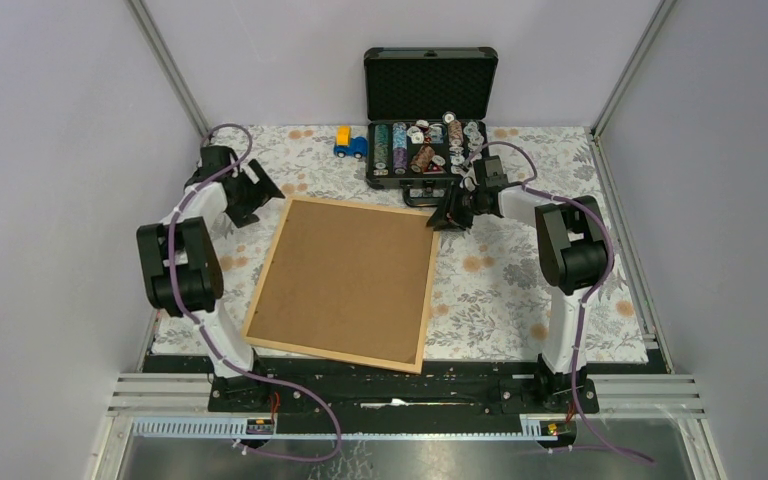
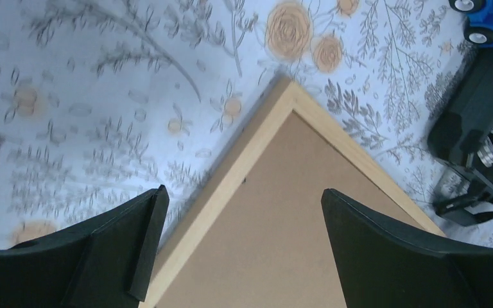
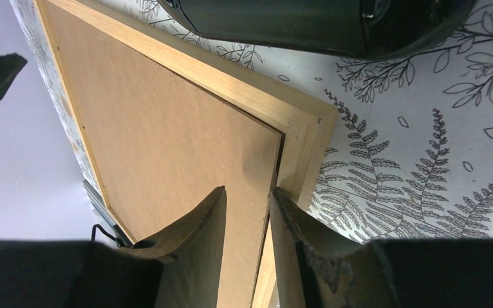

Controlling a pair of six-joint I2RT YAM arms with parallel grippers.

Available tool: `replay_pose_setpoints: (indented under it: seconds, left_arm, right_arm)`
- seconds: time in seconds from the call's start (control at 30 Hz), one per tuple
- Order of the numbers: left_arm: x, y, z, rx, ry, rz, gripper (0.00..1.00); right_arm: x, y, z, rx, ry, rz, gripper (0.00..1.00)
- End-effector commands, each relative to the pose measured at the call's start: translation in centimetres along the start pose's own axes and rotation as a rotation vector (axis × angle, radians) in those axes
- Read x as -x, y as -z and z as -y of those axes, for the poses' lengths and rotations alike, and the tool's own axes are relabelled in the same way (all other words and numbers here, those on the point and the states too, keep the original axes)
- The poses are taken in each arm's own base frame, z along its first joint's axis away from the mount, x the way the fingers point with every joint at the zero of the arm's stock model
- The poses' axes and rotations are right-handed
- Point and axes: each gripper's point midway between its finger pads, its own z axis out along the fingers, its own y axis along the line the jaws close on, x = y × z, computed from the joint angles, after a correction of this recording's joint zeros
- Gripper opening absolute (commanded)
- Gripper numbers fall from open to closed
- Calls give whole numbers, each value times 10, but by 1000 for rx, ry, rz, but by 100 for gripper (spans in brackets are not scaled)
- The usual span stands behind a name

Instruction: Put the photo into the frame

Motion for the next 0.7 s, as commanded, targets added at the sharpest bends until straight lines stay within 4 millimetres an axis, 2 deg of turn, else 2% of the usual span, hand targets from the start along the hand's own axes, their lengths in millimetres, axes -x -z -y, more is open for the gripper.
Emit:
replay_pose_setpoints:
  seconds: [0.0, 0.13, 0.2, 0.33, 0.53, 0.67]
  left_arm:
    - [6, -26, -5, 17, -67, -48, 98]
    - [-33, -55, -9, -56, -10, -207, 97]
    - [-48, -61, -8, -87, 15, -261, 94]
    - [-73, -62, 2, -187, 93, -341, 90]
    - [-113, -55, 31, -298, 121, -416, 84]
    - [-128, -53, 53, -341, 102, -433, 83]
  right_arm:
    - [-2, -4, 2, 19, -5, -8, 39]
    - [-5, -7, -5, 59, -14, -22, 39]
    - [-9, -9, -13, 102, -25, -30, 39]
    - [-13, -14, -42, 190, 5, -49, 39]
    - [-21, -26, -77, 261, -4, -67, 38]
    - [-41, -56, -62, 71, 22, -74, 36]
